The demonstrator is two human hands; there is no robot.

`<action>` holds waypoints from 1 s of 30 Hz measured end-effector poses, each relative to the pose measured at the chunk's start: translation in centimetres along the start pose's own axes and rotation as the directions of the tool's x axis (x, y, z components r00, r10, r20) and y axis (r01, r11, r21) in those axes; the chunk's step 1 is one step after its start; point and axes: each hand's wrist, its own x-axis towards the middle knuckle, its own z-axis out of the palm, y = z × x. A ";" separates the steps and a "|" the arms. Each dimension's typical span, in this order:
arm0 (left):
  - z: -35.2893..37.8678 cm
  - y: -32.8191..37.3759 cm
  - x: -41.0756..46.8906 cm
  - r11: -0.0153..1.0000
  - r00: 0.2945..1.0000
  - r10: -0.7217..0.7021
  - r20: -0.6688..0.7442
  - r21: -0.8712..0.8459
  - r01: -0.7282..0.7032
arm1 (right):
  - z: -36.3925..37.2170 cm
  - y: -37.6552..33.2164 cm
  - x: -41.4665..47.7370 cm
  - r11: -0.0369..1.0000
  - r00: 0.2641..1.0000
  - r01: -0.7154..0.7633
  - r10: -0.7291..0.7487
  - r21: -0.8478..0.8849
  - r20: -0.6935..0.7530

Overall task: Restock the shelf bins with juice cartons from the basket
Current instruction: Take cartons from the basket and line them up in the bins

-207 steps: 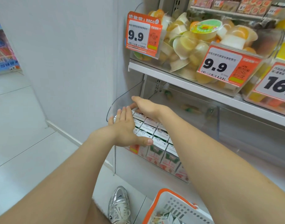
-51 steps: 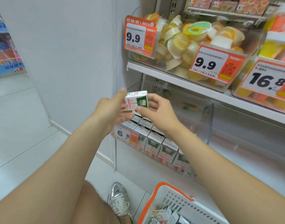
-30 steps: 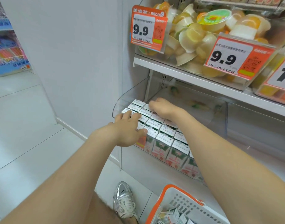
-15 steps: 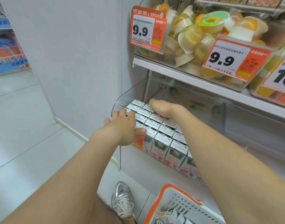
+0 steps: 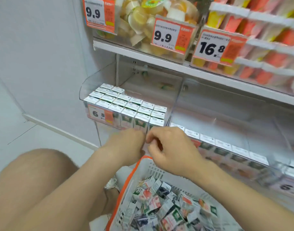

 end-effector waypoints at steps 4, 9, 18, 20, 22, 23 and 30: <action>5.4 4.0 -0.1 0.993 0.919 0.073 0.389 0.053 -0.101 | 1.2 3.1 -6.8 0.991 0.759 -0.035 0.109 -0.127 0.642; 12.9 7.2 1.1 0.985 0.846 0.034 0.532 0.124 -0.117 | 5.2 8.3 -11.7 0.943 0.552 -0.271 0.317 -0.194 0.771; 23.7 5.9 2.9 0.994 0.887 -0.107 0.448 0.082 0.079 | 12.3 15.5 -16.4 0.851 0.565 -0.480 0.487 -0.215 0.667; 25.4 5.5 3.2 0.989 0.884 -0.148 0.444 0.086 0.122 | 13.7 16.6 -16.5 0.850 0.595 -0.484 0.494 -0.207 0.635; 26.9 5.1 3.5 0.981 0.890 -0.194 0.414 0.104 0.166 | 15.5 17.6 -16.3 0.855 0.630 -0.486 0.486 -0.181 0.606; 27.6 5.0 3.7 0.977 0.900 -0.212 0.381 0.114 0.181 | 16.4 17.9 -16.1 0.857 0.639 -0.481 0.486 -0.184 0.596; 31.7 4.9 4.6 0.971 0.927 -0.228 0.298 -0.002 0.239 | 22.8 18.1 -14.4 0.868 0.722 -0.461 0.488 -0.184 0.490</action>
